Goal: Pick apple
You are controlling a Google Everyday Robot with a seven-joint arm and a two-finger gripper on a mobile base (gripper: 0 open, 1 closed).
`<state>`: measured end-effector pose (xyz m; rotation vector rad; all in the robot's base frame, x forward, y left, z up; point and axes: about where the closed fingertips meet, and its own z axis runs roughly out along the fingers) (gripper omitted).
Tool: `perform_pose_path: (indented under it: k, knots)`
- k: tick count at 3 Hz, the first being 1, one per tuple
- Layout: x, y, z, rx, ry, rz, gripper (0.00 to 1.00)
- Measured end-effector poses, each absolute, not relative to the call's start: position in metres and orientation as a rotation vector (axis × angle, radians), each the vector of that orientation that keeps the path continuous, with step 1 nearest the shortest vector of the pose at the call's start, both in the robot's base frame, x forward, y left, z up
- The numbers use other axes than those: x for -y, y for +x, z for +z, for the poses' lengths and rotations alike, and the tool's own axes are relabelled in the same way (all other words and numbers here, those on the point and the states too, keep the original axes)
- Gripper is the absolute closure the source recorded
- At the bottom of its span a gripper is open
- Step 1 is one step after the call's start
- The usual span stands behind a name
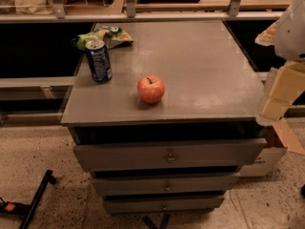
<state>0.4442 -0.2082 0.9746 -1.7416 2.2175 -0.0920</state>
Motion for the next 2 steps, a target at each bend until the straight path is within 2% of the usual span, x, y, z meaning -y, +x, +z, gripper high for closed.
perform_pose_path:
  k: [2]
  knots:
    - [0.144,0.483,0.915,-2.196,-1.881,0.045,0.0]
